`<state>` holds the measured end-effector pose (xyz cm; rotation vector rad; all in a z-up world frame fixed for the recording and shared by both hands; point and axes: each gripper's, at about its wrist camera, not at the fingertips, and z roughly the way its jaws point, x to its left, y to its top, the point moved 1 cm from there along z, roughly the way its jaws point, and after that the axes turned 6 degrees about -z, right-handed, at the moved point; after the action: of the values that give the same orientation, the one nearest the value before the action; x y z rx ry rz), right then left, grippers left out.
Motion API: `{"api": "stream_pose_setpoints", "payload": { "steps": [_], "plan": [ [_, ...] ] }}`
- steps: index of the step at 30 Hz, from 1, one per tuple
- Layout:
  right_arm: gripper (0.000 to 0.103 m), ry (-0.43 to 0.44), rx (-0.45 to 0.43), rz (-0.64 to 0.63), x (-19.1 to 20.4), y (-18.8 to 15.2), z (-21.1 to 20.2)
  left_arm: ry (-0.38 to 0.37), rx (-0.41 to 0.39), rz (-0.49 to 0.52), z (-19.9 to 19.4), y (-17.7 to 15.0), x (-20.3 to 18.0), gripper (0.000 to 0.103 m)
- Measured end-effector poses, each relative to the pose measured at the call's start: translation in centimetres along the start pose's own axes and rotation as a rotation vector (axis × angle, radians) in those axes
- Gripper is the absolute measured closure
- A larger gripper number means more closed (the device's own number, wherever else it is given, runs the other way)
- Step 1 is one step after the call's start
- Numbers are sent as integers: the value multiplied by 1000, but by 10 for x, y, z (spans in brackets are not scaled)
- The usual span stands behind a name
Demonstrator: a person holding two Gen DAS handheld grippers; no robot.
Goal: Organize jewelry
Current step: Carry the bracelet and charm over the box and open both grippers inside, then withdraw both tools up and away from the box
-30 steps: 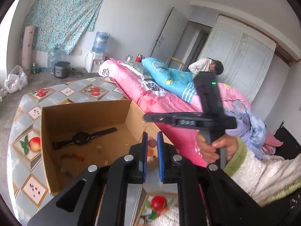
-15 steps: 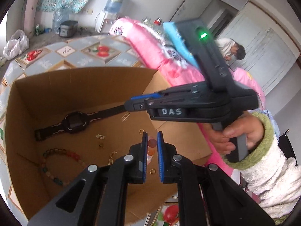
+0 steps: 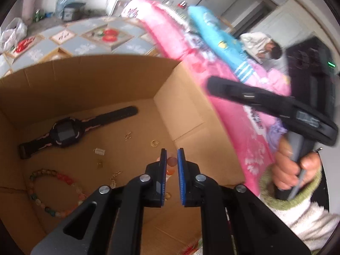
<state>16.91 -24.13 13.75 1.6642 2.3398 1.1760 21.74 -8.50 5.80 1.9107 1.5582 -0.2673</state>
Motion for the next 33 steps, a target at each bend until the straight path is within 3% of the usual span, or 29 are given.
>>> {"api": "stream_pose_setpoints", "payload": {
  "steps": [1,2,7,11,13,16,20,22,23,25,28,31,33],
  "plan": [
    [72,-2,-4,3,-1,-1,-1,12,29,-18,6,1,3,68],
    [71,-5,-10,9,-4,-2,-3,24,60,-52,14,0,10,63],
    [71,-16,-26,54,-19,-11,-12,19,42,-90,6,-6,19,62],
    [71,-29,-50,78,-26,-20,-21,2,-54,-80,-28,-9,19,60],
    [70,-41,-67,92,-29,-26,-29,24,-120,-68,-50,-11,19,51],
    [65,-69,-93,114,-32,-36,-37,117,-250,-40,-90,-20,23,36],
    [57,-80,-98,146,-35,-50,-38,298,-407,-64,-135,-38,42,23],
    [54,-94,-76,167,-38,-59,-32,390,-440,-93,-144,-47,57,20],
    [54,-103,-62,178,-39,-64,-29,444,-435,-121,-144,-52,67,20],
    [54,-104,-30,202,-40,-72,-21,482,-397,-179,-139,-61,87,20],
    [54,-85,20,218,-37,-83,-10,404,-323,-282,-124,-76,113,20],
    [54,23,55,219,-26,-90,-1,315,-288,-327,-113,-86,121,20],
    [55,-16,51,186,-20,-92,-2,246,-268,-348,-104,-90,122,20]
  ]
}}
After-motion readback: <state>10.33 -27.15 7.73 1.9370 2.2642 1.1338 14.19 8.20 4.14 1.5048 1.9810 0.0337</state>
